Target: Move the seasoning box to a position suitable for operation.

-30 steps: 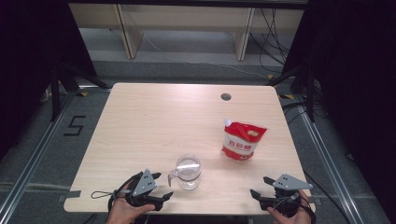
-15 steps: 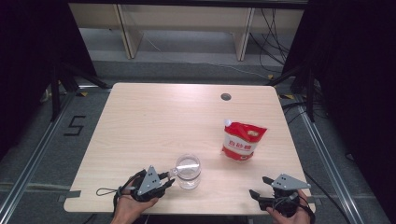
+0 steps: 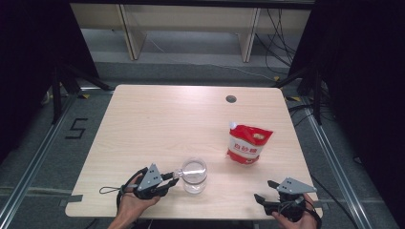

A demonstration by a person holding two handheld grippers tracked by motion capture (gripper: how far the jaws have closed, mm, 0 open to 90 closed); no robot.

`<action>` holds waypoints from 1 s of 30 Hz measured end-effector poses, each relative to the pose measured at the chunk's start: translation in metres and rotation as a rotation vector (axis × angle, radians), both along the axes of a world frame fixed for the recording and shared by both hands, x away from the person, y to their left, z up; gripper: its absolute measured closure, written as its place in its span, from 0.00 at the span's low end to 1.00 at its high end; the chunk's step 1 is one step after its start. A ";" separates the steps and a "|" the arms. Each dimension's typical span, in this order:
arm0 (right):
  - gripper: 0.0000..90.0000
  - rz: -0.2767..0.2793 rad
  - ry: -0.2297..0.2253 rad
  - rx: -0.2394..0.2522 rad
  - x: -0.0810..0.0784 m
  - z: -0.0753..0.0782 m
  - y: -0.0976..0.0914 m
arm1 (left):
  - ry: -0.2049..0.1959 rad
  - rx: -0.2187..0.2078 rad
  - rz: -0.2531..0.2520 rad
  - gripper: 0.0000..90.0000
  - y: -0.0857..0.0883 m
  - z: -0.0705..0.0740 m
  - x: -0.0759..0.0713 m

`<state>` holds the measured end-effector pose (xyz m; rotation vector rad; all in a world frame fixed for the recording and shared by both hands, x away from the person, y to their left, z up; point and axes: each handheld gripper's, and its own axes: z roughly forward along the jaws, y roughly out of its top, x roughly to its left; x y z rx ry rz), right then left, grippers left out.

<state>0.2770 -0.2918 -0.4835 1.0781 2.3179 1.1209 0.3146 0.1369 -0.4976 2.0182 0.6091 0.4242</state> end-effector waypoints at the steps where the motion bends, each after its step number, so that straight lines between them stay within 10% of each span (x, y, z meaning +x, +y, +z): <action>1: 0.32 -0.011 0.014 0.009 -0.001 0.000 0.001 | 0.003 -0.004 -0.009 0.81 -0.002 0.000 -0.001; 21: 0.32 0.017 0.018 0.001 0.005 -0.001 0.003 | -0.011 0.016 -0.089 0.80 -0.014 -0.002 0.005; 30: 0.32 0.024 0.009 -0.006 0.006 -0.002 0.000 | -0.009 0.018 -0.066 0.57 -0.011 0.002 0.007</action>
